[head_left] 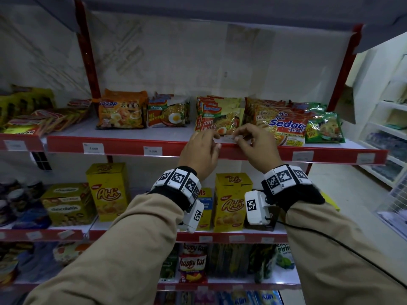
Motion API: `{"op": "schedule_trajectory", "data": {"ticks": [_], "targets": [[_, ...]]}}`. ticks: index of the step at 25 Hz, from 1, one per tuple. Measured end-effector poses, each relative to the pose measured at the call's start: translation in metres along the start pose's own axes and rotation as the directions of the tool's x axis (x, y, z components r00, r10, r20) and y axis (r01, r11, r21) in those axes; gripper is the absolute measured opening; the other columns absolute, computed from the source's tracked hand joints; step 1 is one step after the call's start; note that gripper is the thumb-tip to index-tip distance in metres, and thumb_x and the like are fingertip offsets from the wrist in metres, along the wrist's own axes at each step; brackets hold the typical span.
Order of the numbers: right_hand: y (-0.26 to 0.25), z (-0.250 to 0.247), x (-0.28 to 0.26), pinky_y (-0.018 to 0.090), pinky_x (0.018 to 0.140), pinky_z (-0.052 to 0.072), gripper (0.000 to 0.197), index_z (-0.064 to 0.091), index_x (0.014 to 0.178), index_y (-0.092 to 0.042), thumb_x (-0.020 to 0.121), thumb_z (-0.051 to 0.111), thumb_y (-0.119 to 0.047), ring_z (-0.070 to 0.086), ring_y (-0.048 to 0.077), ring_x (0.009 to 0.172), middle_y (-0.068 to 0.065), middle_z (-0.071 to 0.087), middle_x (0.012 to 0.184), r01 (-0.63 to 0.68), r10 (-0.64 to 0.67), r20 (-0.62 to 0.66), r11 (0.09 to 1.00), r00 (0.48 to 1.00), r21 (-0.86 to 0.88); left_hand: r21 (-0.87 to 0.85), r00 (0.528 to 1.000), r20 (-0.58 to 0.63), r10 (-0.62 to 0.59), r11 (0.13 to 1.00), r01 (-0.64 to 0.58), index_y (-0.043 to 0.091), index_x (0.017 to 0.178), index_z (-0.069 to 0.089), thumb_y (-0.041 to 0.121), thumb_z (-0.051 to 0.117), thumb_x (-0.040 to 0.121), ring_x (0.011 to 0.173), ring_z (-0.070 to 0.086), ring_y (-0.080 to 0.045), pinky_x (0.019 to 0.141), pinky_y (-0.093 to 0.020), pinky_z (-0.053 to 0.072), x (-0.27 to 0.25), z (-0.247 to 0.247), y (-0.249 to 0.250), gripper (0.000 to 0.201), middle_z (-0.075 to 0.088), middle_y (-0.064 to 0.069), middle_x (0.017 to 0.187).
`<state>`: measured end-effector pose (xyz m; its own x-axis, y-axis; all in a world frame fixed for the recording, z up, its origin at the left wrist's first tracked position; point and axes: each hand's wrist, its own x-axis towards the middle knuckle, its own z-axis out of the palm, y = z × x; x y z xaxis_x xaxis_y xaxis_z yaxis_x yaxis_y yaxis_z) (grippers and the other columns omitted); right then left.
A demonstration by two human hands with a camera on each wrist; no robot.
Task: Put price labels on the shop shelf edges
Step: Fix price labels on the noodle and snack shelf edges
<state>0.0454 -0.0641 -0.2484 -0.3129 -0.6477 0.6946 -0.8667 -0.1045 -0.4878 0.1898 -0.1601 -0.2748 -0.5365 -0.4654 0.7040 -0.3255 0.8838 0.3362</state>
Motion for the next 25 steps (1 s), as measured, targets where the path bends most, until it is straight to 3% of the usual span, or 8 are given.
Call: {"op": "schedule_trajectory", "data": {"ticks": [3,5,8,12,18,25], "targets": [[0.000,0.004,0.000,0.038,0.082,0.050,0.008,0.068,0.092,-0.018,0.087,0.062,-0.013,0.060,0.018,0.090,-0.004,0.068,0.090,0.011,-0.003,0.104,0.997,0.995,-0.083,0.001,1.000,0.021,0.019,1.000,-0.019,0.015,0.118,0.054,0.026,0.052,0.093,0.094,0.048,-0.019,0.075,-0.033,0.042,0.000,-0.003,0.001,0.027,0.058,-0.002,0.094],[0.000,0.005,0.000,0.044,0.083,0.049,0.009,0.068,0.093,-0.019,0.087,0.062,-0.014,0.059,0.024,0.093,-0.003,0.069,0.092,0.017,-0.002,0.134,0.994,0.991,-0.109,0.028,0.998,0.038,0.051,0.998,-0.052,0.014,0.112,0.057,0.023,0.052,0.093,0.095,0.047,-0.022,0.075,-0.036,0.043,0.000,-0.004,0.001,0.021,0.057,-0.005,0.099],[0.000,0.004,-0.002,0.042,0.081,0.047,0.009,0.067,0.093,-0.019,0.087,0.063,-0.014,0.055,0.023,0.091,-0.001,0.067,0.092,0.064,-0.045,0.139,0.989,0.989,-0.135,0.074,0.997,0.052,0.049,0.996,-0.052,0.009,0.103,0.062,0.018,0.051,0.094,0.097,0.047,-0.027,0.073,-0.039,0.042,0.000,-0.004,0.001,0.017,0.055,-0.010,0.100],[0.003,-0.002,-0.003,0.037,0.076,0.045,0.008,0.066,0.094,-0.015,0.088,0.063,-0.019,0.054,0.023,0.085,0.004,0.060,0.088,0.102,-0.061,0.185,0.970,0.981,-0.219,0.107,0.997,0.057,0.052,0.993,-0.058,0.007,0.103,0.063,0.018,0.051,0.094,0.099,0.046,-0.027,0.071,-0.034,0.038,0.000,-0.004,0.002,0.019,0.053,-0.011,0.100],[0.007,-0.007,-0.004,0.030,0.076,0.035,0.013,0.065,0.095,-0.018,0.085,0.066,-0.026,0.049,0.023,0.092,0.001,0.054,0.089,0.147,-0.041,0.288,0.923,0.957,-0.357,0.167,0.993,0.113,0.045,0.984,-0.064,0.008,0.102,0.065,0.022,0.051,0.094,0.100,0.044,-0.025,0.074,-0.035,0.041,0.000,-0.005,0.003,0.022,0.051,-0.011,0.100],[0.007,-0.008,-0.004,0.032,0.081,0.034,0.013,0.066,0.097,-0.019,0.087,0.064,-0.027,0.047,0.025,0.098,-0.003,0.045,0.090,0.156,-0.030,0.318,0.911,0.948,-0.381,0.165,0.991,0.119,0.052,0.984,-0.072,0.008,0.099,0.061,0.020,0.050,0.093,0.100,0.044,-0.025,0.073,-0.034,0.040,0.000,-0.007,0.002,0.017,0.052,-0.011,0.102]]}}
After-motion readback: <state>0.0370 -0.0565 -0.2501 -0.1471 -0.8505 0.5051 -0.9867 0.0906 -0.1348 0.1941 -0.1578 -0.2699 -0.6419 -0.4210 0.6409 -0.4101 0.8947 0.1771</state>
